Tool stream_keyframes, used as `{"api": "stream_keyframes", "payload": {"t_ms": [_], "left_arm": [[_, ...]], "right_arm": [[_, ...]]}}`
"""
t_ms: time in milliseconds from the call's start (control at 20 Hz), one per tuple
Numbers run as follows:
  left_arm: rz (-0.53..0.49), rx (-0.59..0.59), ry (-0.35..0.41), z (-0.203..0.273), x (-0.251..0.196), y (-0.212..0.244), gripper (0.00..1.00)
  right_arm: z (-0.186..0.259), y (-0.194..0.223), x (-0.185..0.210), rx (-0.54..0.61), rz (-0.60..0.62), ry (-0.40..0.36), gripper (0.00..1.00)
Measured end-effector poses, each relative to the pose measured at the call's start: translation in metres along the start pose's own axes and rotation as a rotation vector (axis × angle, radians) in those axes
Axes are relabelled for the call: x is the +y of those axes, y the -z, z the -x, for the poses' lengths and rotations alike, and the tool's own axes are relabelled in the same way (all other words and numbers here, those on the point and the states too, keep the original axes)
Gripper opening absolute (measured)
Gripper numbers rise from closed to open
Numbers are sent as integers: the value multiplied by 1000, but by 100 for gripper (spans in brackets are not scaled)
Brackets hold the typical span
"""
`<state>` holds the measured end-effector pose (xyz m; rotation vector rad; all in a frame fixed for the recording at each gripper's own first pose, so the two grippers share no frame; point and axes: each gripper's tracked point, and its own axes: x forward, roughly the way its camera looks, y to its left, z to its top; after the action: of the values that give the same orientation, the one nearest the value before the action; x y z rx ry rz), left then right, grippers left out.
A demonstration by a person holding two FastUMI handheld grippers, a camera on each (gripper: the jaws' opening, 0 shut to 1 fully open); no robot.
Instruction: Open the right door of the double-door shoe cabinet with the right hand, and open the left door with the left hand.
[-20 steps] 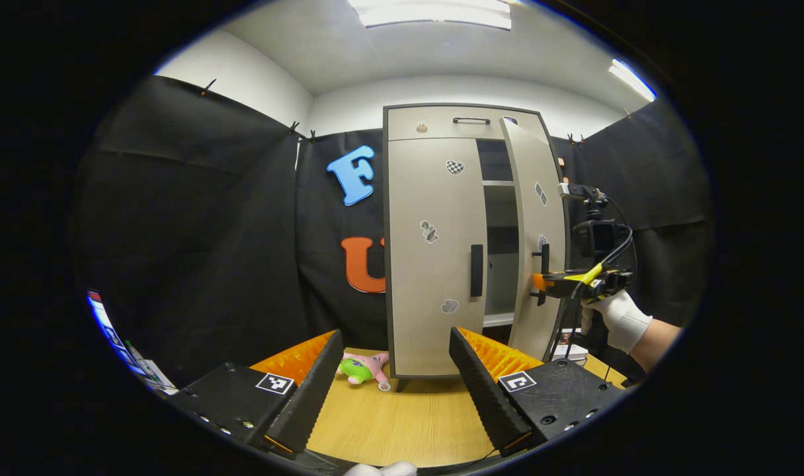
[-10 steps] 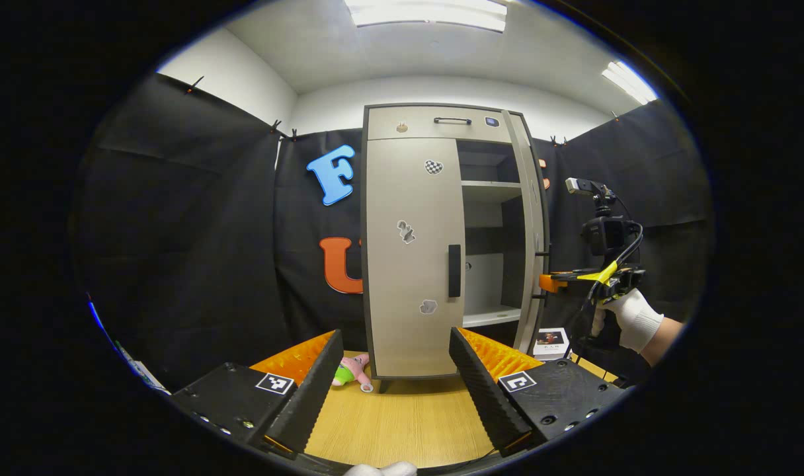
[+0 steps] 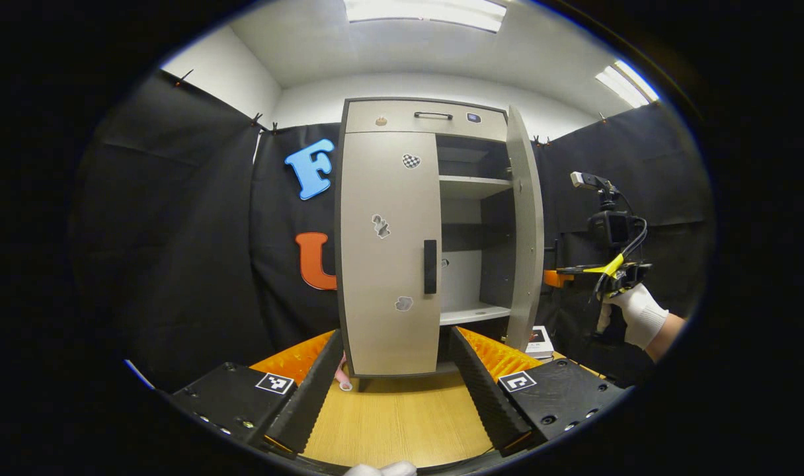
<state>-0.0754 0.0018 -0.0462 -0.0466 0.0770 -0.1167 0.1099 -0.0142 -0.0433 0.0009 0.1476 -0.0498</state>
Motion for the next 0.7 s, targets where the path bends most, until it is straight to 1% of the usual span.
{"api": "stream_keyframes", "payload": {"t_ms": [100, 200, 300, 500, 700], "left_arm": [[2, 2, 13, -4, -5, 2, 96], [5, 6, 22, -11, -13, 3, 96], [9, 9, 35, -17, -24, 2, 96], [4, 10, 54, -32, -44, -4, 96], [39, 18, 56, -44, -72, -4, 96]], "right_arm": [[4, -2, -13, -1, -32, 17, 8], [3, -1, -24, -1, -33, 20, 5], [2, -3, -33, -2, -8, 12, 4], [-2, -1, -63, -12, 6, 22, 4], [-7, -1, -93, 1, -30, -34, 4]]}}
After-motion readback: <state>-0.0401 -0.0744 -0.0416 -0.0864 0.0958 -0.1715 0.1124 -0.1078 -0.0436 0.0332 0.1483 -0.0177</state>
